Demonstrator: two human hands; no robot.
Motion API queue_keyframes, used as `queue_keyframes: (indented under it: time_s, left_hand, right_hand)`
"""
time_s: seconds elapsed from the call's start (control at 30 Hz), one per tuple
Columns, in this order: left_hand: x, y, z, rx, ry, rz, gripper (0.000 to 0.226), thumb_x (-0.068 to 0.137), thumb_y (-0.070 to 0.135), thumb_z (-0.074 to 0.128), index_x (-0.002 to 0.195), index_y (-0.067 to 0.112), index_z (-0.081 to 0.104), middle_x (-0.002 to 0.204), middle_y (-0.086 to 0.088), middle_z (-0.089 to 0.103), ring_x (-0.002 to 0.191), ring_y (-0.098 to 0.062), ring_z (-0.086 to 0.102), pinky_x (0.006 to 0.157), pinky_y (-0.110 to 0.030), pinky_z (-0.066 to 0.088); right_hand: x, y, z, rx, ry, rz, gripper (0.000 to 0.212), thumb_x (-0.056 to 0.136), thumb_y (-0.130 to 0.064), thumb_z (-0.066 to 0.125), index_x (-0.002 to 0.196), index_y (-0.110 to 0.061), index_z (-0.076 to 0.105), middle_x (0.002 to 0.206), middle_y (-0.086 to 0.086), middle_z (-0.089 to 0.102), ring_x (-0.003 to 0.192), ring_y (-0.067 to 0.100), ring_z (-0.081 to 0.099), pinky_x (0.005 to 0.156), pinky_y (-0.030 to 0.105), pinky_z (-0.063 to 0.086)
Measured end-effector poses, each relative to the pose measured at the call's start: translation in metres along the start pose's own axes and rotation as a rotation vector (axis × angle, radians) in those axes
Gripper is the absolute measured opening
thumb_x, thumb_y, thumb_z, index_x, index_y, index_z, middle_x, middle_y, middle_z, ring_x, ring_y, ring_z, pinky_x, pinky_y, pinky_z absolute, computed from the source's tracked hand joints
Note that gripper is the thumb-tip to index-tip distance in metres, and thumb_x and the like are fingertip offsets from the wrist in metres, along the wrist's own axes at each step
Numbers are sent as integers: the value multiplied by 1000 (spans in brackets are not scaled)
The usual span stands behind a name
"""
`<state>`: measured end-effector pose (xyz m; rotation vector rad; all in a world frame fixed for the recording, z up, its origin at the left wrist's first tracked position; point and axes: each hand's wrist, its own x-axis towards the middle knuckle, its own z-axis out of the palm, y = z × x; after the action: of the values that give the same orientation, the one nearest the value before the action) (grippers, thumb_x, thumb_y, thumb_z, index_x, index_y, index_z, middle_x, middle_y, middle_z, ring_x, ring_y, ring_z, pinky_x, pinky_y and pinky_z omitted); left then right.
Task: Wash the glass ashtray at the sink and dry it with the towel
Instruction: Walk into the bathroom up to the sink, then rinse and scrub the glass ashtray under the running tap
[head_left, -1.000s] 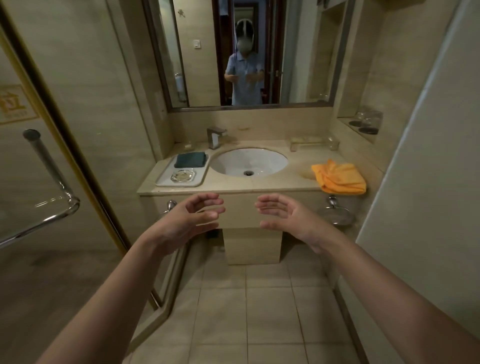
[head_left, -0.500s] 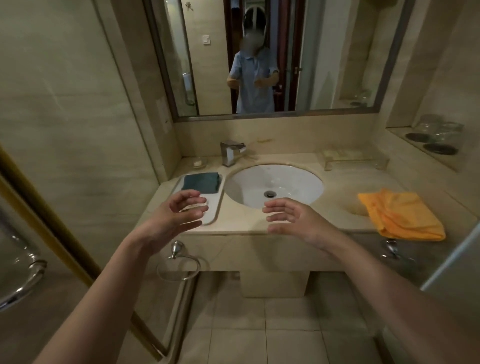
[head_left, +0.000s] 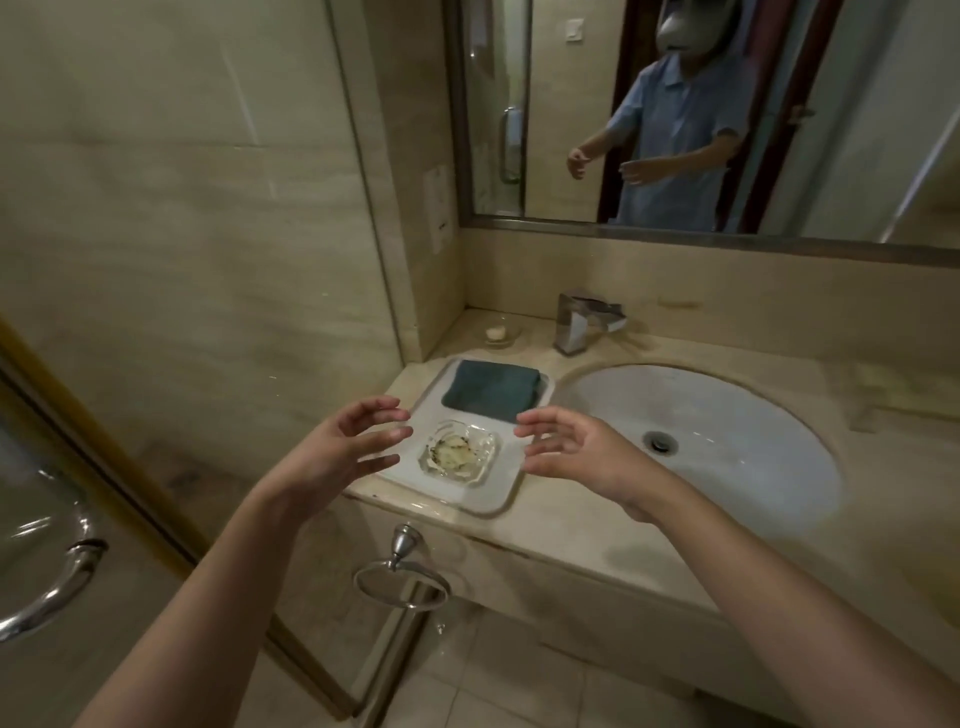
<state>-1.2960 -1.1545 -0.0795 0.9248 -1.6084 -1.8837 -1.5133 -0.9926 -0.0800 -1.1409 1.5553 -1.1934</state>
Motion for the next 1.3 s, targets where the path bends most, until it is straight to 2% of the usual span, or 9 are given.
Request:
queue_keyframes:
  time_s: [0.17,0.33,0.57,0.73,0.87,0.93,1.03,1.2,1.3]
  left_hand:
    - [55,-18,-21,123,36,-56,24,81,4,62,100,17,57,96,1,61,93,-16,59,90,-38,47]
    - [98,-57,-29,278,13,-176,14,88,9,57,98,18,55,98,-4,59,89,-18,57,75,-28,47]
    - [133,-110,-18,540,263,-174,20,88,14,59,107,10,60,104,-10,64,87,-22,60,77,-31,48]
    - [147,-116,-14,422,362,-304,32,90,13,55,120,1,55,110,-18,63,90,-30,61,76,-33,49]
    - [154,-118,-11,387,322,-346,15,89,6,53,88,0,67,65,-9,57,59,-19,48,54,-26,39]
    - [155,-119,-9,359,325,-371,14,89,8,54,88,8,68,73,-9,61,63,-18,52,54,-24,44]
    - [156,-120,-8,305,323,-373,14,90,9,54,92,9,69,80,-8,66,68,-18,58,56,-22,48]
    - [154,-117,-4,253,306,-361,20,90,4,50,83,12,68,90,-13,67,82,-26,60,68,-30,51]
    - [152,-109,2,164,276,-359,24,90,2,49,76,12,66,82,-10,64,75,-22,56,66,-29,50]
  right_hand:
    - [68,18,8,-9,-19,47,27,85,-23,64,109,-27,56,114,-7,62,97,4,61,78,17,49]
    - [119,66,17,-60,155,218,16,95,-31,48,108,-24,54,119,1,57,111,17,54,93,31,46]
    - [152,109,35,120,208,591,26,98,-22,41,120,-8,46,91,2,53,101,23,56,99,38,44]
    - [169,117,40,223,191,729,16,98,-26,42,98,-11,48,89,3,58,91,21,60,91,35,50]
    - [174,112,41,310,204,765,15,98,-19,41,88,-14,52,88,4,57,89,18,58,70,27,52]
    - [176,113,40,349,218,786,18,98,-16,41,83,-16,51,87,4,56,89,18,58,67,27,52]
    - [179,116,40,389,226,803,12,97,-12,41,101,-14,52,92,7,58,92,22,60,66,28,54]
    - [185,121,40,360,222,786,24,96,-10,43,118,-9,53,101,11,63,91,23,64,68,27,57]
    - [187,123,35,333,234,763,26,95,-12,46,121,-11,52,107,12,64,92,24,65,67,27,57]
